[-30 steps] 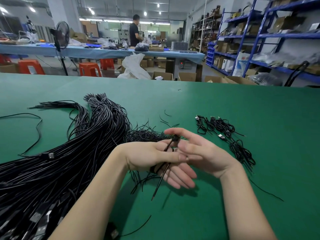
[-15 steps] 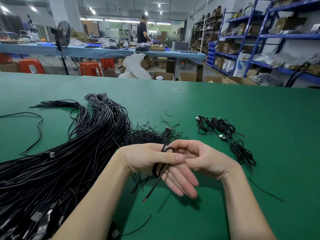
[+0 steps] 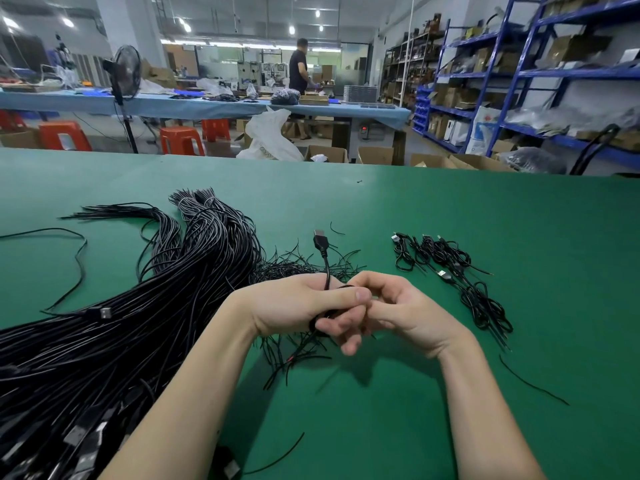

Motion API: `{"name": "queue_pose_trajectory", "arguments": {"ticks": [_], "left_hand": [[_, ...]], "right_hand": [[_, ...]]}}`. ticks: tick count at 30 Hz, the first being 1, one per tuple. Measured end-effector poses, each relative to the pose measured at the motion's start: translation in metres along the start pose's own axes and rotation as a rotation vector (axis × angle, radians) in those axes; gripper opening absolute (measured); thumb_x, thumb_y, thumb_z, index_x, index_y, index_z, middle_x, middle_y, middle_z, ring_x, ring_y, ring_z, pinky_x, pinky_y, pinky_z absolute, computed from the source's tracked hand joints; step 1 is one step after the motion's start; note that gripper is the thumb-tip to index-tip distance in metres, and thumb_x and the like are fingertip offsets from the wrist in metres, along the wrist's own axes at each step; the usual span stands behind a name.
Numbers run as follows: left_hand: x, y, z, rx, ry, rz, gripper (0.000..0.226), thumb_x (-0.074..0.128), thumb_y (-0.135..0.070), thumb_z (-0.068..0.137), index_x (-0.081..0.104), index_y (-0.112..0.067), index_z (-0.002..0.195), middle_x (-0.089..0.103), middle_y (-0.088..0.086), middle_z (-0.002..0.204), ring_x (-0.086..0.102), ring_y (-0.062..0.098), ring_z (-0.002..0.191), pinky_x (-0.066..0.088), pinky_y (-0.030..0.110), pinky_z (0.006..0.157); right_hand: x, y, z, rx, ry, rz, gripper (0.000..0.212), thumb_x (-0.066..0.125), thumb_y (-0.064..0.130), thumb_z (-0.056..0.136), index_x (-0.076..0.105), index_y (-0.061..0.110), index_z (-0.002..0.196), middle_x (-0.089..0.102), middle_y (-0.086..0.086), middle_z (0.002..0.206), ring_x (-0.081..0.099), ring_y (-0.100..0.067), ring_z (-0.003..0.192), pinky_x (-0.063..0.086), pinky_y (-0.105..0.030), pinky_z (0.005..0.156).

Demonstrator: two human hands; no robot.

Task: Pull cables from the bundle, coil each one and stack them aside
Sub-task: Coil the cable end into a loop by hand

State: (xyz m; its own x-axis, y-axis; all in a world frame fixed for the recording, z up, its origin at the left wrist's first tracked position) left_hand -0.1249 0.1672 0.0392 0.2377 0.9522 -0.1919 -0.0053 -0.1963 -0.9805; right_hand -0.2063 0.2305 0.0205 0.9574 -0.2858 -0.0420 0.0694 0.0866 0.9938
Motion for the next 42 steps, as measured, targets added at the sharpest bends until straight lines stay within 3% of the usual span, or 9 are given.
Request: {"name": "queue_pose_trajectory", "arguments": {"ticks": [4,12,17,19,25,30,35,38,42], "left_hand": [[-0.002,0.001,0.002,-0.042,-0.043,0.09,0.045,0.038,-0.031,0.109,0.046,-0.018,0.067,0.031,-0.009,0.047,0.064,0.015,0.067,0.045,0.016,0.079],[-0.008,-0.007,0.004,-0.089,-0.169,0.283,0.044,0.04,-0.034,0.109,0.047,-0.016,0.07,0.042,-0.011,0.05,0.06,0.018,0.066,0.048,0.024,0.079],[-0.029,0.003,0.008,-0.164,-0.437,0.63,0.043,0.041,-0.029,0.107,0.059,-0.015,0.071,0.069,-0.003,0.062,0.07,0.009,0.072,0.051,0.029,0.082],[-0.028,0.005,0.012,-0.128,-0.476,0.714,0.033,0.042,-0.014,0.104,0.069,-0.013,0.086,0.076,0.0,0.082,0.07,0.007,0.082,0.053,0.029,0.084],[-0.018,-0.003,0.017,0.007,-0.428,0.714,0.032,0.046,-0.002,0.097,0.069,-0.012,0.117,0.07,-0.002,0.118,0.063,0.013,0.11,0.049,0.031,0.1],[-0.018,0.0,0.017,-0.013,-0.414,0.635,0.026,0.051,-0.016,0.103,0.069,-0.001,0.091,0.072,0.012,0.089,0.064,0.026,0.083,0.053,0.045,0.088],[-0.02,0.003,0.013,-0.029,-0.403,0.558,0.025,0.052,-0.009,0.1,0.07,-0.002,0.086,0.071,-0.002,0.079,0.058,0.005,0.075,0.054,0.033,0.082],[-0.024,0.008,0.013,-0.056,-0.401,0.528,0.024,0.05,-0.01,0.1,0.068,0.006,0.094,0.068,0.027,0.099,0.059,0.026,0.079,0.053,0.053,0.086],[-0.022,0.011,0.015,-0.063,-0.407,0.494,0.023,0.054,-0.013,0.096,0.07,0.003,0.09,0.07,0.021,0.1,0.066,0.038,0.096,0.054,0.053,0.089]], "right_hand": [[-0.003,-0.007,0.0,0.009,-0.002,0.032,0.014,0.062,0.003,0.086,0.068,0.014,0.092,0.073,-0.019,0.089,0.07,-0.033,0.075,0.053,-0.047,0.085],[-0.01,-0.01,0.003,0.011,-0.02,0.155,0.02,0.063,-0.005,0.086,0.066,0.004,0.105,0.072,-0.02,0.092,0.074,-0.035,0.081,0.058,-0.037,0.082],[-0.011,0.0,0.008,0.068,-0.059,0.042,0.04,0.068,0.028,0.085,0.067,0.017,0.123,0.074,-0.001,0.113,0.07,-0.021,0.088,0.058,-0.037,0.092],[-0.005,0.002,0.016,0.058,-0.143,-0.102,0.039,0.076,0.038,0.083,0.069,0.024,0.119,0.073,0.002,0.116,0.066,-0.019,0.079,0.057,-0.03,0.077],[-0.001,0.006,0.023,-0.049,-0.239,-0.192,0.015,0.08,0.027,0.087,0.072,0.02,0.097,0.076,-0.004,0.106,0.067,-0.013,0.093,0.054,-0.033,0.088],[-0.008,0.002,0.016,-0.117,-0.304,-0.043,0.027,0.064,0.021,0.099,0.064,0.023,0.072,0.058,0.01,0.064,0.052,-0.004,0.058,0.046,-0.014,0.053],[0.003,-0.007,0.013,-0.09,-0.158,0.087,0.016,0.069,0.024,0.086,0.06,0.017,0.097,0.066,0.006,0.086,0.061,-0.006,0.078,0.051,-0.017,0.066],[0.005,-0.01,0.015,-0.086,-0.146,0.093,0.018,0.07,0.021,0.082,0.06,0.018,0.097,0.064,0.0,0.09,0.059,-0.01,0.079,0.049,-0.021,0.068],[0.006,-0.016,0.017,-0.027,-0.134,0.139,0.011,0.064,0.019,0.08,0.056,0.021,0.088,0.056,0.0,0.083,0.048,-0.012,0.068,0.036,-0.028,0.056]]}}
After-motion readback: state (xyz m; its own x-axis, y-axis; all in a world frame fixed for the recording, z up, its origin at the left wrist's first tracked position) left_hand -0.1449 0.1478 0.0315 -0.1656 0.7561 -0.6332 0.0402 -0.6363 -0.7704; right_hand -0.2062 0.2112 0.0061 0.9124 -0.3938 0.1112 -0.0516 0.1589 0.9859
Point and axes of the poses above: each hand's wrist, its own z-axis towards the middle knuckle, its own x-axis out of the palm, y = z × x, the point moved 7 cm from there along z, towards the middle knuckle
